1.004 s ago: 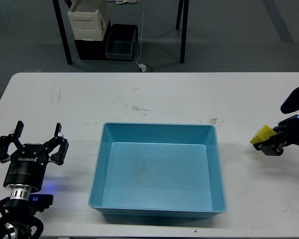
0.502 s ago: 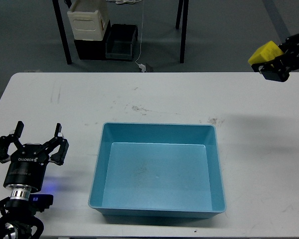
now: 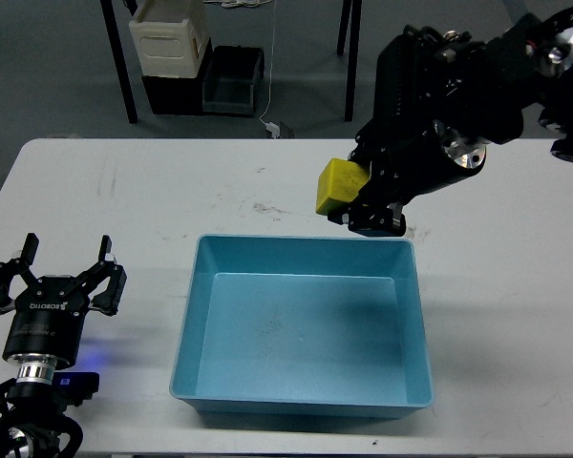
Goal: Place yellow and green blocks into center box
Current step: 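Lift the yellow cube and carry it over the blue bin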
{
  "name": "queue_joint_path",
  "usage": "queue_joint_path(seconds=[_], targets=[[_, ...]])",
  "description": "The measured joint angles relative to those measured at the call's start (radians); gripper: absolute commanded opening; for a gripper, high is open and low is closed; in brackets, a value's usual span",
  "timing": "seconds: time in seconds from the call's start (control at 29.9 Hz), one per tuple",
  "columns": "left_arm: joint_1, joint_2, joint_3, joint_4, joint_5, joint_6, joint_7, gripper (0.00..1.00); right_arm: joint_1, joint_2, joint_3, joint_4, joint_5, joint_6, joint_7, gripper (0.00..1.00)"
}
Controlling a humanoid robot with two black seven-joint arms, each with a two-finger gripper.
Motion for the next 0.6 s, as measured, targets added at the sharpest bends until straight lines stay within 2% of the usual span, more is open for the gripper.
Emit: queue_joint_path(seconds=[0.27,0.6], targets=[[0.0,0.001,-0.006,0.0,0.0,0.001,-0.002,1.0,-0.011,0.193,-0.116,-0.021,-0.002,0.001,0.0,0.03],[-0.004,0.004,-0.013,-0.001,0.0,0.0,-0.002,1.0,-0.093,0.382,-0.228,-0.14,-0.003,0.001,0.0,0.06]])
